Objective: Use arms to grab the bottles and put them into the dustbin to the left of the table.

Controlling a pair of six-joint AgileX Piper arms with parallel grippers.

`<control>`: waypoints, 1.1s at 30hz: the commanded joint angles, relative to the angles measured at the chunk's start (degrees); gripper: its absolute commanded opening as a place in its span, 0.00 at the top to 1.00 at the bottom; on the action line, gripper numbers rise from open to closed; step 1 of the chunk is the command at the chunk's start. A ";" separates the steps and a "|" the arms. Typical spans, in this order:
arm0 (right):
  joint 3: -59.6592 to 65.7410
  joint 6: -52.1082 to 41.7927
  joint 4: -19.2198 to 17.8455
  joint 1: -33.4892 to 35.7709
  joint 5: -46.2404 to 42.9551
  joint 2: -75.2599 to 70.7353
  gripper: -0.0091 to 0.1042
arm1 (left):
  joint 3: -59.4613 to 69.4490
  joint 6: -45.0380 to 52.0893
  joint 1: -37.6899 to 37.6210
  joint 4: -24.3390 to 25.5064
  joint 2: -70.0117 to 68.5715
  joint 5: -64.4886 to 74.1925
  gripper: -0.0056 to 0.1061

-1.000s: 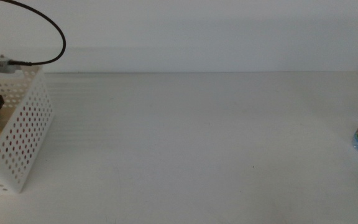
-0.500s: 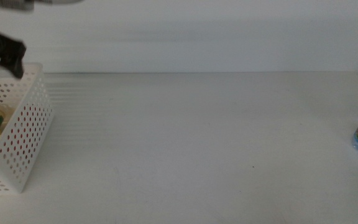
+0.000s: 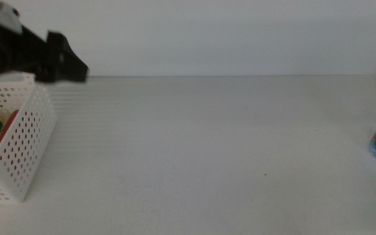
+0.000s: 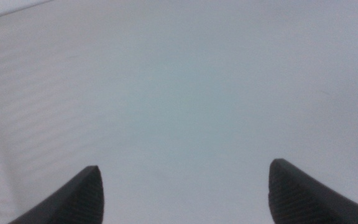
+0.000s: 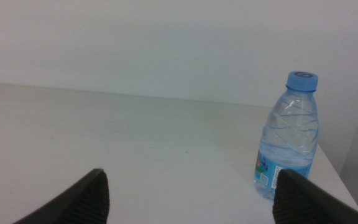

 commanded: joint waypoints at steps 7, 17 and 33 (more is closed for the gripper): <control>-0.44 -0.51 -0.37 -0.30 -4.38 -1.54 0.18 | 10.03 5.08 -6.99 -7.34 -13.72 -8.97 0.20; -0.44 -0.51 -0.37 -0.30 -4.38 -1.54 0.18 | 29.45 -21.20 -23.28 17.20 -26.17 -24.93 0.20; -0.44 -0.51 -0.37 -0.30 -4.38 -1.54 0.18 | 42.88 -29.28 -33.91 19.40 -41.20 -32.16 0.20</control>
